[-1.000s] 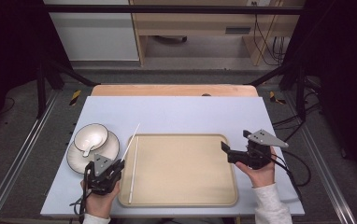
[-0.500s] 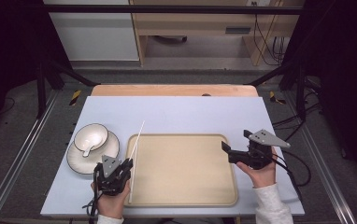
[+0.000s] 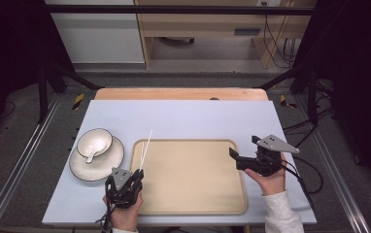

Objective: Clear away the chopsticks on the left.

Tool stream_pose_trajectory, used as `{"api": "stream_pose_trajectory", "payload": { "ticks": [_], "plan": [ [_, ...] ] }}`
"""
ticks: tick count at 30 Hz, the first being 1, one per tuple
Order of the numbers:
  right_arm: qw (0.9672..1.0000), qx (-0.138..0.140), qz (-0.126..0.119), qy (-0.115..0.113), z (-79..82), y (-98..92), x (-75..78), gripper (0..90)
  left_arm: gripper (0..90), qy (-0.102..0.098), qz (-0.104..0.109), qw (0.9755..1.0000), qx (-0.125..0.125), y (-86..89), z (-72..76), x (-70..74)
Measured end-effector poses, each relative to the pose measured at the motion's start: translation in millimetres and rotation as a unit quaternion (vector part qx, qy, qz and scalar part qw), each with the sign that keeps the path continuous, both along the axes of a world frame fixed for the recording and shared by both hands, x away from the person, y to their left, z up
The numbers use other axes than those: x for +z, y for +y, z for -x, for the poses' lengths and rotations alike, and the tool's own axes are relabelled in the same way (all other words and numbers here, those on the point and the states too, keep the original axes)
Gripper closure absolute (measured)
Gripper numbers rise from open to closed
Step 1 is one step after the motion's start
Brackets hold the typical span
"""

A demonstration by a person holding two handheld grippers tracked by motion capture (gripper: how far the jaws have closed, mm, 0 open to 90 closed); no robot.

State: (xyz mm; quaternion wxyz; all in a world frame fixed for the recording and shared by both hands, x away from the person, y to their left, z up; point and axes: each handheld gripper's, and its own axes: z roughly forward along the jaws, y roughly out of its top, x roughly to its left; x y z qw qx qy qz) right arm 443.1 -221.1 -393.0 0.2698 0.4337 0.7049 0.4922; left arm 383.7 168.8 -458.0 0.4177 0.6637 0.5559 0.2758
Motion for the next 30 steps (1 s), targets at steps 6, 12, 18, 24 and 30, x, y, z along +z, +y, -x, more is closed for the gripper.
{"api": "stream_pose_trajectory", "payload": {
  "ticks": [6, 12, 18, 24, 30],
  "plan": [
    [1.0000, 0.001, 0.002, 0.000, -0.5, 0.6, -0.8, 8.4, 84.6, 0.011, -0.004, 0.9999, -0.001, -7.8, -0.5, -9.9],
    [1.0000, 0.002, 0.006, 0.002, -1.2, 1.6, -2.1, 8.4, 84.6, 0.023, -0.010, 0.9997, 0.002, -11.3, -1.7, -17.2],
    [1.0000, 0.001, 0.006, 0.003, -1.6, 2.5, -2.8, 8.4, 84.6, 0.037, -0.021, 0.9991, -0.002, -14.3, -5.3, -21.6],
    [1.0000, 0.003, 0.008, 0.004, -2.0, 3.1, -3.5, 8.4, 84.5, 0.058, -0.032, 0.9978, -0.008, -17.2, -10.3, -22.3],
    [1.0000, 0.002, 0.008, 0.005, -2.1, 2.8, -3.4, 8.4, 84.5, 0.074, -0.044, 0.9962, -0.013, -19.6, -13.8, -22.4]
  ]
}}
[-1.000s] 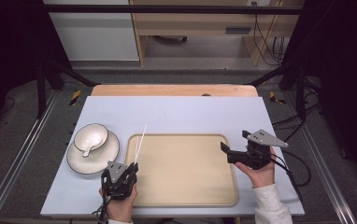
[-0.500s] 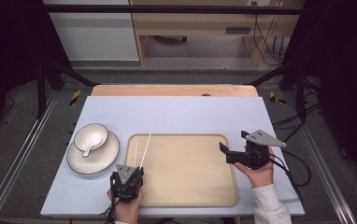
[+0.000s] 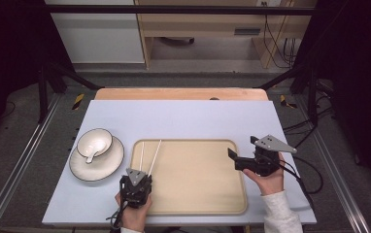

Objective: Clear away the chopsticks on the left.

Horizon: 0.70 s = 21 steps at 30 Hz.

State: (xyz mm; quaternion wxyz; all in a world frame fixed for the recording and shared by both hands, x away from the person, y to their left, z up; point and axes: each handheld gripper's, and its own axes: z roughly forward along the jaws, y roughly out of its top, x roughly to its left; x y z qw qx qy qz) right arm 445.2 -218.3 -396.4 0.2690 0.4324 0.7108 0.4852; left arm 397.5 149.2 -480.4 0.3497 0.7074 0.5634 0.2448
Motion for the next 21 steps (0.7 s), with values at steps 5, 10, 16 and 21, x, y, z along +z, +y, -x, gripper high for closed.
{"api": "stream_pose_trajectory", "payload": {
  "ticks": [5, 10, 16, 21],
  "plan": [
    [1.0000, 0.000, 0.001, 0.001, -0.1, 0.6, -0.5, 8.4, 84.3, 0.006, -0.005, 1.0000, -0.001, -3.6, -3.1, -0.1],
    [1.0000, 0.000, 0.001, 0.001, -0.1, 0.3, -0.2, 8.4, 84.2, 0.006, -0.007, 1.0000, -0.003, -4.2, -3.2, -0.2],
    [1.0000, 0.001, 0.002, 0.001, -0.3, 0.5, -0.6, 8.4, 84.0, 0.007, -0.007, 0.9999, -0.006, -4.9, -3.2, 0.0],
    [1.0000, 0.001, 0.000, 0.001, 0.0, 0.5, -0.3, 8.4, 82.3, 0.008, -0.007, 0.9999, -0.012, -5.2, -2.8, 0.3]
  ]
}}
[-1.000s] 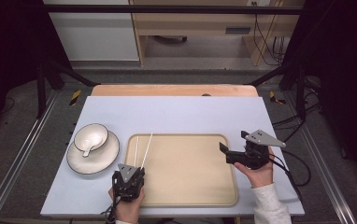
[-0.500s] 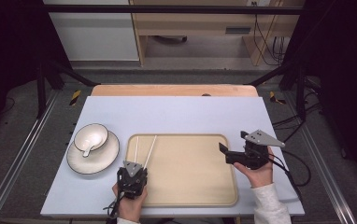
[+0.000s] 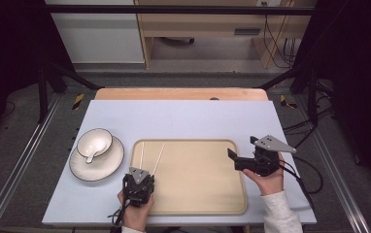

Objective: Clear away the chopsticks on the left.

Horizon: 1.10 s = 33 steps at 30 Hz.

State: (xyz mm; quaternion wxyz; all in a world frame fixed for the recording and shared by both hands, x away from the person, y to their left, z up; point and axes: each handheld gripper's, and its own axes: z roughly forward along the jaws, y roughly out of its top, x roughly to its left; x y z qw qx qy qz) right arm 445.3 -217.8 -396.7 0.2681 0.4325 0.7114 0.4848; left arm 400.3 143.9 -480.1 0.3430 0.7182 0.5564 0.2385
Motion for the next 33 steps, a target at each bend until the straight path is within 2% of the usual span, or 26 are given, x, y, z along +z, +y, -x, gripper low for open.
{"api": "stream_pose_trajectory", "payload": {
  "ticks": [5, 8, 11, 13, 15, 19, 21, 23, 27, 33],
  "plan": [
    [1.0000, 0.000, 0.000, -0.001, 0.1, -0.5, 0.3, 8.2, 80.8, 0.001, 0.003, 1.0000, -0.007, 1.0, 0.1, 0.4],
    [1.0000, -0.001, -0.003, -0.001, 0.6, -1.1, 0.9, 8.1, 78.0, -0.001, 0.014, 0.9997, -0.020, 4.7, 0.9, 4.0],
    [1.0000, -0.001, -0.004, -0.002, 0.7, -1.7, 1.1, 7.8, 73.9, -0.015, 0.030, 0.9990, -0.031, 9.3, 0.7, 11.3],
    [1.0000, -0.001, -0.004, -0.002, 0.9, -1.7, 1.2, 7.7, 71.1, -0.024, 0.043, 0.9975, -0.049, 15.1, -0.3, 18.0],
    [1.0000, -0.002, -0.006, -0.002, 1.0, -1.9, 1.5, 7.2, 67.6, -0.033, 0.033, 0.9968, -0.064, 21.0, -1.5, 25.6],
    [0.9999, -0.005, -0.012, 0.002, 2.0, -3.6, 2.8, 6.2, 60.0, -0.053, 0.034, 0.9933, -0.098, 39.0, -3.5, 42.5],
    [0.9999, -0.005, -0.016, 0.002, 1.9, -4.5, 2.9, 5.8, 56.8, -0.058, 0.033, 0.9920, -0.107, 46.4, -3.7, 48.2],
    [0.9998, -0.006, -0.018, 0.003, 1.8, -5.7, 3.0, 5.4, 53.1, -0.065, 0.017, 0.9915, -0.112, 54.5, -3.4, 53.4],
    [0.9998, -0.007, -0.020, 0.004, 2.3, -8.4, 3.4, 5.1, 47.3, -0.077, 0.001, 0.9898, -0.120, 69.0, -0.2, 57.8],
    [0.9996, -0.012, -0.023, 0.008, 2.2, -11.0, 1.0, 4.6, 37.5, -0.085, 0.022, 0.9878, -0.128, 92.5, 4.6, 56.3]
  ]
}}
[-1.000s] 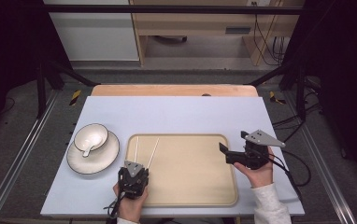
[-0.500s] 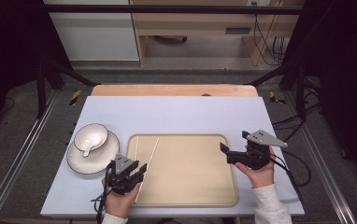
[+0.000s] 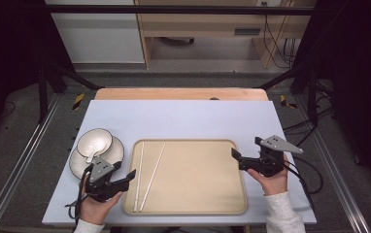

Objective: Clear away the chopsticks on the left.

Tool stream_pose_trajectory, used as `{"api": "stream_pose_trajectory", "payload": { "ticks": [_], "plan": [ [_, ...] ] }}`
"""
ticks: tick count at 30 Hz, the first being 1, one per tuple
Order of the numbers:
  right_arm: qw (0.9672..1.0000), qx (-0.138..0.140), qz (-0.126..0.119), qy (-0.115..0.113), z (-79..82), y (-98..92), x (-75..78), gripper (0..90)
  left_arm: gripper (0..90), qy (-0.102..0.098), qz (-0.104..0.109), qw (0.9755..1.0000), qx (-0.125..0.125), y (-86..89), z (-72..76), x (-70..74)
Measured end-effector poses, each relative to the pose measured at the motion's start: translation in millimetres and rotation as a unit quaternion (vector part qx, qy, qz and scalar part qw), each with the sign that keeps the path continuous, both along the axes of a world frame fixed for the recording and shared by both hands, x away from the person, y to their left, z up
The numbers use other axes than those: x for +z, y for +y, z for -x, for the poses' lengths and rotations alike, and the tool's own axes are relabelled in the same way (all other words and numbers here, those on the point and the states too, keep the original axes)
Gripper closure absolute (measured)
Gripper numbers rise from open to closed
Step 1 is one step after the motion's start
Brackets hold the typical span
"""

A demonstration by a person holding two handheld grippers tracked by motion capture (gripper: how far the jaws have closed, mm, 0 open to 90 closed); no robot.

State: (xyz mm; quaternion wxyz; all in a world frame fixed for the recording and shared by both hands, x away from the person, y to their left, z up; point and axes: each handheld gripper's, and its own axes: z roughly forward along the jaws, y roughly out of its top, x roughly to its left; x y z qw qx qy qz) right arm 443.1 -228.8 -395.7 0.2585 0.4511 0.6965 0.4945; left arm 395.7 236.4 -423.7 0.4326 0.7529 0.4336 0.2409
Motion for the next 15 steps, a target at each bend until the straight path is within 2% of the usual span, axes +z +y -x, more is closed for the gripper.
{"api": "stream_pose_trajectory", "payload": {
  "ticks": [3, 8, 15],
  "plan": [
    [1.0000, -0.003, 0.001, 0.002, 0.3, -1.4, -2.4, 4.5, 34.0, -0.001, 0.021, 0.9998, 0.000, 9.8, 2.2, -3.6],
    [1.0000, -0.006, 0.006, 0.005, 1.6, -2.2, -5.5, 4.3, 27.5, 0.001, 0.024, 0.9997, 0.005, 22.1, 2.9, -10.0],
    [0.9998, -0.009, 0.011, 0.015, 2.2, -4.9, -14.0, 4.3, 24.3, 0.005, 0.033, 0.9992, 0.022, 41.1, 6.5, -19.3]
  ]
}}
